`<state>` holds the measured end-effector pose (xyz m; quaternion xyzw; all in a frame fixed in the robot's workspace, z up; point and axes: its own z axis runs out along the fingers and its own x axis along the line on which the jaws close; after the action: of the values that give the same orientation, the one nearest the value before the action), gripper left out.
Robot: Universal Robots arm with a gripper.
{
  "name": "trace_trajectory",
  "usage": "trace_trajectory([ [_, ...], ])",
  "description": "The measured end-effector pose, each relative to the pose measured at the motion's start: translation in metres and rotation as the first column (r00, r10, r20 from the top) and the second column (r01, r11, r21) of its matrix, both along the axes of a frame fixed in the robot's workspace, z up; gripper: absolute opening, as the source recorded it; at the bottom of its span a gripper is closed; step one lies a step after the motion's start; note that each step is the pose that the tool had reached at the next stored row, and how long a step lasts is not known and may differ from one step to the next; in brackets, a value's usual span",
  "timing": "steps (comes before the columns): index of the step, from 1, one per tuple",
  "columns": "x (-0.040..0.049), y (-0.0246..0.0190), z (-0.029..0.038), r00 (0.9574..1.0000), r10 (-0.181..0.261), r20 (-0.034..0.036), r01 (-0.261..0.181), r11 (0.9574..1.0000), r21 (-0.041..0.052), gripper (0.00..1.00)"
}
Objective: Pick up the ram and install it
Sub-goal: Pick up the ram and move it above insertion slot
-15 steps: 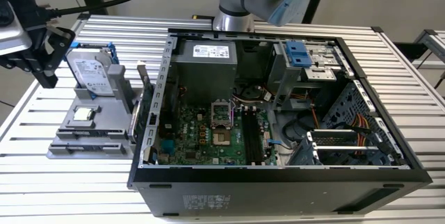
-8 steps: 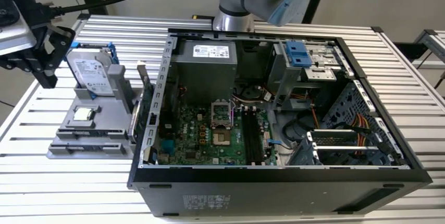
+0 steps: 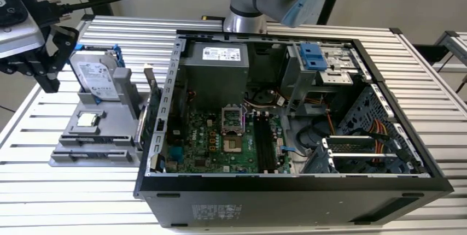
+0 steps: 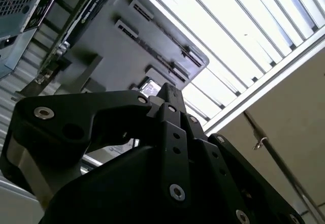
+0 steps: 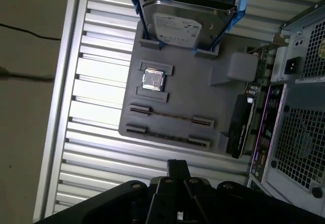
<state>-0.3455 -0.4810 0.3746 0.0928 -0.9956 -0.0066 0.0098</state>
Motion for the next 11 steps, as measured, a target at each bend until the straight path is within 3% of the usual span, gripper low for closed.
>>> trace_trajectory([
  [6,0.0,0.0,0.0,0.9986,0.052,0.0,-0.052,0.9986,-0.0001,0.0],
  [11,0.0,0.0,0.0,0.995,0.1,0.0,-0.1,0.995,-0.0002,0.0],
])
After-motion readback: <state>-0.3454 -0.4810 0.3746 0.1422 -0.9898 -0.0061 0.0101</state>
